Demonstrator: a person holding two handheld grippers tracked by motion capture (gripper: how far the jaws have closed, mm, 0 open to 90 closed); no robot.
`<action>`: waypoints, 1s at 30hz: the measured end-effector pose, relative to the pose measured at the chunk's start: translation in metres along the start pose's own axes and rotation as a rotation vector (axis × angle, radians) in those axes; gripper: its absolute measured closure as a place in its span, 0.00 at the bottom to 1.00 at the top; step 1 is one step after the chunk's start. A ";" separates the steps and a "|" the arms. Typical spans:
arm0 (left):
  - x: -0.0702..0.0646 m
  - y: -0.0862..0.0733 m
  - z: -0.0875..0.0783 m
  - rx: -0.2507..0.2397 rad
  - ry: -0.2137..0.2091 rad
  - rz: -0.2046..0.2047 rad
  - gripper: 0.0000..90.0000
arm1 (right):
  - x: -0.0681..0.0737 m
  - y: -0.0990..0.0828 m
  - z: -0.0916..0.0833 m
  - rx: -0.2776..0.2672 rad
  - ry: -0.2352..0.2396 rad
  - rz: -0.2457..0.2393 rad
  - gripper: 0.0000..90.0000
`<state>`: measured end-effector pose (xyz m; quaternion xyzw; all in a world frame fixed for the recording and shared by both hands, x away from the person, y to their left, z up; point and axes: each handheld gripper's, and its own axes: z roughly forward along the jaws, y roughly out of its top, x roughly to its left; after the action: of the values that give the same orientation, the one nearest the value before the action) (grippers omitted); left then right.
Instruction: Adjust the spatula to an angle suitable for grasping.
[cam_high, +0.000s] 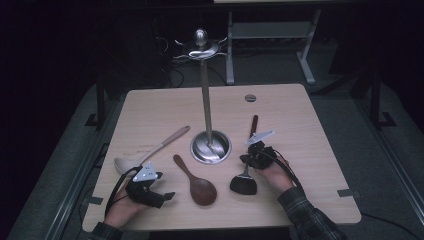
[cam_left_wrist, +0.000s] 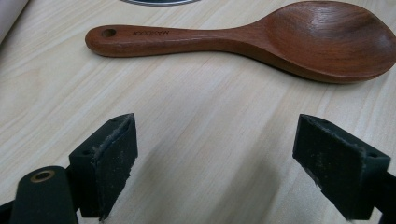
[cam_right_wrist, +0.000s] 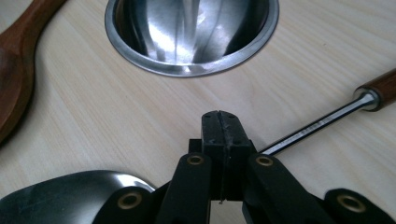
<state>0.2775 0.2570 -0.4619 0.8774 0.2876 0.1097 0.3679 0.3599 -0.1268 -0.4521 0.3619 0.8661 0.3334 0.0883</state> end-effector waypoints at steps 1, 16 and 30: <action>0.000 0.000 0.000 -0.002 -0.001 -0.003 0.15 | 0.001 0.000 0.001 0.002 0.002 -0.001 1.00; 0.000 0.000 0.000 -0.002 -0.002 -0.003 0.15 | -0.007 -0.016 -0.011 0.034 -0.022 0.024 1.00; 0.000 0.000 0.000 -0.004 0.001 -0.003 0.15 | -0.031 -0.042 -0.037 0.037 -0.067 0.089 1.00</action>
<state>0.2774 0.2573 -0.4615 0.8761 0.2889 0.1100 0.3699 0.3435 -0.1884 -0.4533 0.4127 0.8516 0.3087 0.0955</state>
